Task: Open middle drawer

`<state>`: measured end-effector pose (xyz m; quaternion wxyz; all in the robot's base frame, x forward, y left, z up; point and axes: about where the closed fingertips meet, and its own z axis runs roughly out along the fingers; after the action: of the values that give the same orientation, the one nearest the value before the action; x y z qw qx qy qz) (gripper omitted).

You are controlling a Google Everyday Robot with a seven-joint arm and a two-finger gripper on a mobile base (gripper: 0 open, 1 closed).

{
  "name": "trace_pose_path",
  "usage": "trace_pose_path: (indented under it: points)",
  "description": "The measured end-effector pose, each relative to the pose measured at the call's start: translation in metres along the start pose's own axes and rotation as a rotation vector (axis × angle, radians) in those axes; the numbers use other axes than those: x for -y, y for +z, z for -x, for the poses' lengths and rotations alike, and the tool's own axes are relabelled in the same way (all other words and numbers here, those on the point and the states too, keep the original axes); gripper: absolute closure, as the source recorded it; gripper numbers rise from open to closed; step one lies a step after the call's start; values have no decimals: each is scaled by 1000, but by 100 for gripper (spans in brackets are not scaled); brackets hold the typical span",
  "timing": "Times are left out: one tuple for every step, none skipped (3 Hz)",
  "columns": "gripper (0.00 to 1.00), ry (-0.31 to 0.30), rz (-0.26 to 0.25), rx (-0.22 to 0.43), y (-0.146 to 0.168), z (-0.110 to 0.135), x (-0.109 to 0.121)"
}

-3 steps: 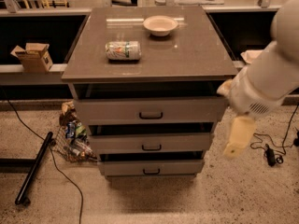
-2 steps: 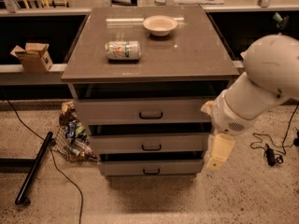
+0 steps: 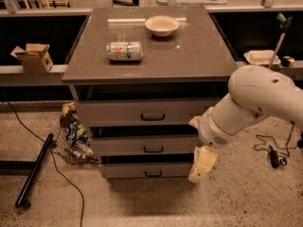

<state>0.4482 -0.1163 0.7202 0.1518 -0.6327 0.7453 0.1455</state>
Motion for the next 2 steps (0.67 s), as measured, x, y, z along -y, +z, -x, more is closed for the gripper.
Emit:
trace_pose_path:
  points:
    - [0,-46,47,-12,41,-4,9]
    - [0,-98,85,-29,108,-15,30]
